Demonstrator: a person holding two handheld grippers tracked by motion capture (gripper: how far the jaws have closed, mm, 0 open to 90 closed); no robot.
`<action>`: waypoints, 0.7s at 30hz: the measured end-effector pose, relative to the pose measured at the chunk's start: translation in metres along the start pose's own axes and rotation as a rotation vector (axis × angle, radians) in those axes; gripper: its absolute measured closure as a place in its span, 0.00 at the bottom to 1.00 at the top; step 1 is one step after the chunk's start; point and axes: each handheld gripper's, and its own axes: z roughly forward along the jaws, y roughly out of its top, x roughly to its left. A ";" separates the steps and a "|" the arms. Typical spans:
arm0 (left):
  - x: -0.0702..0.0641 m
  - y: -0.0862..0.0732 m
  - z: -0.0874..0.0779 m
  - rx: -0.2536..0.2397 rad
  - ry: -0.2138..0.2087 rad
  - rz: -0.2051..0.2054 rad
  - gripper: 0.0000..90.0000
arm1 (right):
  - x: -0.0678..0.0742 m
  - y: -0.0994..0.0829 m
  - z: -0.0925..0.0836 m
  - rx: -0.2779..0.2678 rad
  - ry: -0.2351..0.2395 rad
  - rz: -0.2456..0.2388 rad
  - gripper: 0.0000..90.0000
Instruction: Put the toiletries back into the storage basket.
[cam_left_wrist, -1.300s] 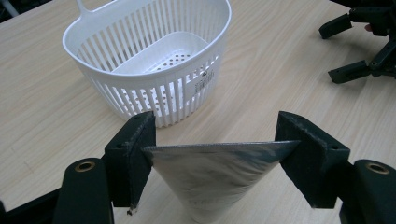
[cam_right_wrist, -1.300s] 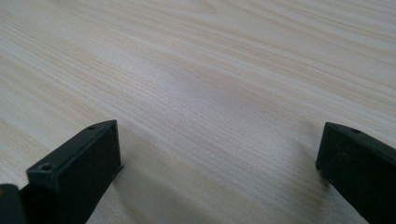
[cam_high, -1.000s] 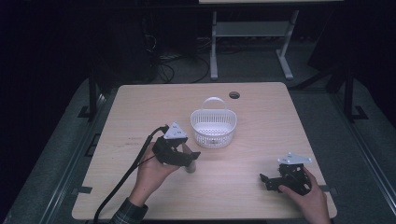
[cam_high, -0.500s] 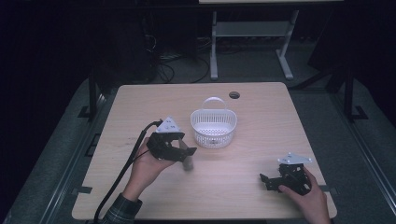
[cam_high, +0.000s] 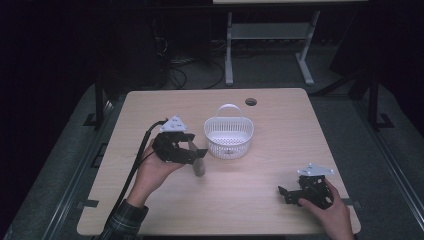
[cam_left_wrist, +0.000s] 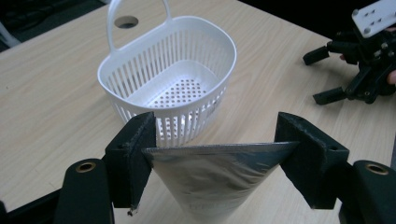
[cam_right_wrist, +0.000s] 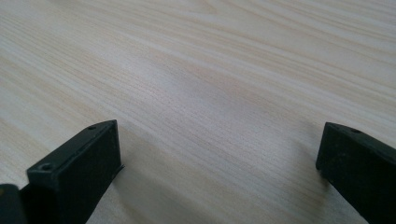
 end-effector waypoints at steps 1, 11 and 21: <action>0.001 0.002 -0.001 -0.002 -0.001 -0.003 0.33 | 0.000 0.000 0.000 0.000 0.000 0.000 0.00; 0.009 0.013 -0.005 -0.019 -0.008 -0.013 0.33 | 0.000 0.000 0.000 0.000 0.000 0.000 0.00; 0.014 0.035 -0.008 -0.019 -0.006 0.009 0.33 | 0.000 0.000 0.000 0.001 0.000 0.000 0.00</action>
